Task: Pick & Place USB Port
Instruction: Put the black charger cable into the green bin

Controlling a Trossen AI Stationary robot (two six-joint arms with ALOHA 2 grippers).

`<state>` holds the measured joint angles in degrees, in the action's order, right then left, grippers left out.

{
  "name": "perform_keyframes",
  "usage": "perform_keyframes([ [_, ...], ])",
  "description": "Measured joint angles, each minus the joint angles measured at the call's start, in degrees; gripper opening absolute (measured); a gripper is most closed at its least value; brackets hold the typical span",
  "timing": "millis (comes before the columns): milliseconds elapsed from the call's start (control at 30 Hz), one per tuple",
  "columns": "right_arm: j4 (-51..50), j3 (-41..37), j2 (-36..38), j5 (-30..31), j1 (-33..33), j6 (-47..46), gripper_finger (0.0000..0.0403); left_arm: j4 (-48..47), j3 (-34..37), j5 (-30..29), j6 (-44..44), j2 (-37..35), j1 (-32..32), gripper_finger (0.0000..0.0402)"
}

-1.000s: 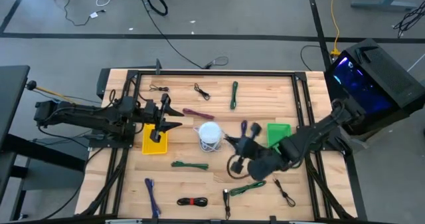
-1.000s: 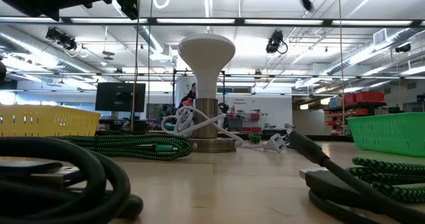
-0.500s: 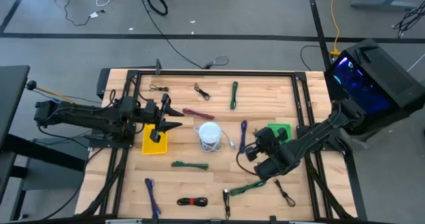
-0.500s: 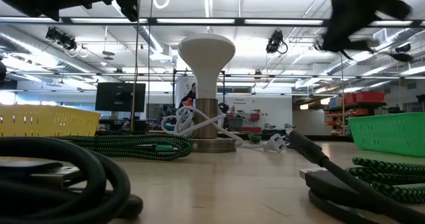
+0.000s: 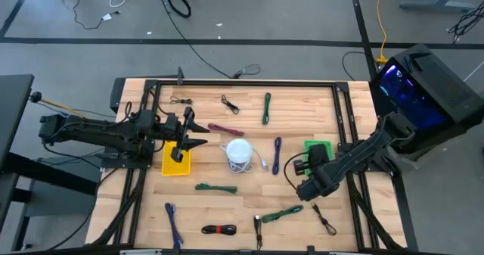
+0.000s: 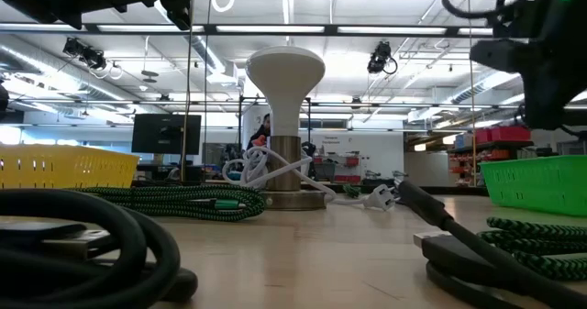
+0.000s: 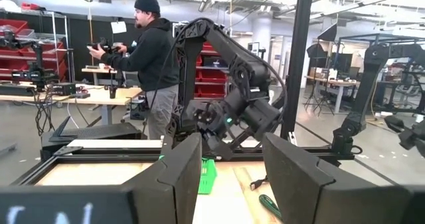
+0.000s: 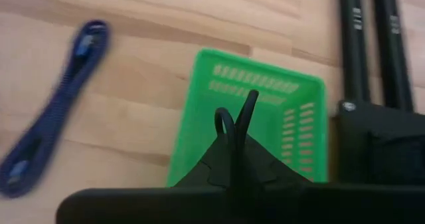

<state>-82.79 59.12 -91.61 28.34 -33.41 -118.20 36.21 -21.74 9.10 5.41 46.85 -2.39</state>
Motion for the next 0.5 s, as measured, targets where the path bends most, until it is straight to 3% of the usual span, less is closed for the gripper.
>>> perform_keyframes([
  [167,-0.1,-4.1,0.0,-0.1,0.8,-2.9,0.0004,0.0,0.0,0.0,-0.1,0.0,0.0,0.0165],
  [233,2.5,-5.6,0.2,-2.4,1.6,-2.3,0.0007,0.0,0.0,0.0,-0.1,0.0,0.0,0.0165],
  [333,4.7,-7.5,0.2,-1.3,2.7,0.1,0.0018,0.0,0.0,0.0,-0.1,0.0,0.0,0.0165],
  [500,0.6,-8.1,0.2,-1.0,5.4,1.2,0.0042,0.0,0.0,0.0,-0.1,0.0,0.0,0.0165],
])
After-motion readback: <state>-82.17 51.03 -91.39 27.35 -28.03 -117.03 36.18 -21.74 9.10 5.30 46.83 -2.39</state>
